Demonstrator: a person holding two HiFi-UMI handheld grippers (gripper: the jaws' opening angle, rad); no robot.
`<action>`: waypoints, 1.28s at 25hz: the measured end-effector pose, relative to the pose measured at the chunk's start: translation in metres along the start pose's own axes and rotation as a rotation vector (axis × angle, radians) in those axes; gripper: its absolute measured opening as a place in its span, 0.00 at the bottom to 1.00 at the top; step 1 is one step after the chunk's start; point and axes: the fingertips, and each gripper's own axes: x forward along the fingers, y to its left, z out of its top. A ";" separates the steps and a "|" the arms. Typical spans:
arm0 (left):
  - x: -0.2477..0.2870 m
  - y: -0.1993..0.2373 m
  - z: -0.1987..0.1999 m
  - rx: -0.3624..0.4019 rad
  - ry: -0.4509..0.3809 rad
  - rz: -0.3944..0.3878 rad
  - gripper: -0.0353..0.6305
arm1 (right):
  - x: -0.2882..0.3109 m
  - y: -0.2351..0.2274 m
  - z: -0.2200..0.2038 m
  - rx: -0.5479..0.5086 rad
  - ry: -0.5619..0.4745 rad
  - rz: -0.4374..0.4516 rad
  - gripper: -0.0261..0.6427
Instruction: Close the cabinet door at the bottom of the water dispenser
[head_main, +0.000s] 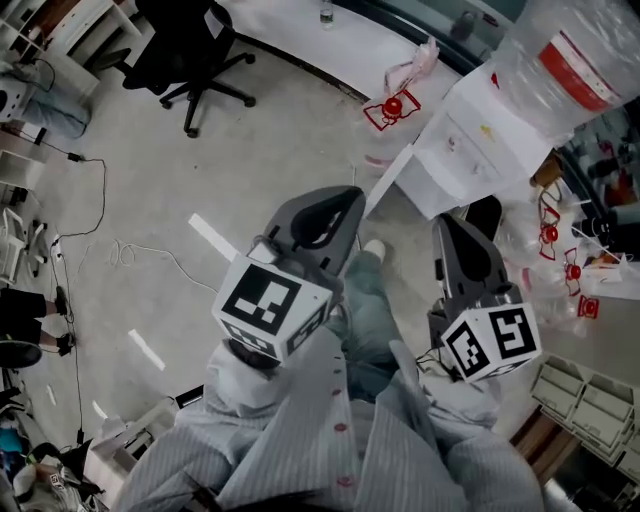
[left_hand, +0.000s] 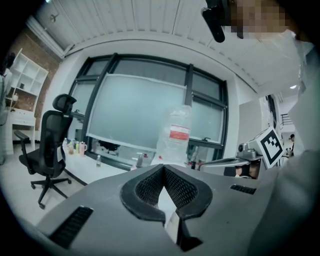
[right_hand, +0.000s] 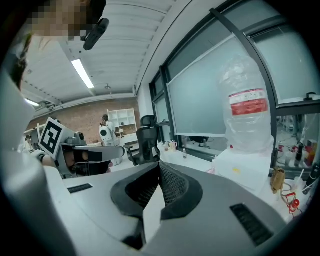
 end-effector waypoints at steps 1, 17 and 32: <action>0.006 0.006 0.003 -0.003 -0.003 0.007 0.07 | 0.008 -0.004 0.003 -0.002 0.001 0.006 0.06; 0.162 0.075 0.062 0.008 -0.021 0.026 0.07 | 0.123 -0.103 0.053 -0.011 0.027 0.084 0.06; 0.250 0.098 0.059 0.003 0.050 -0.034 0.07 | 0.178 -0.159 0.047 0.052 0.089 0.075 0.06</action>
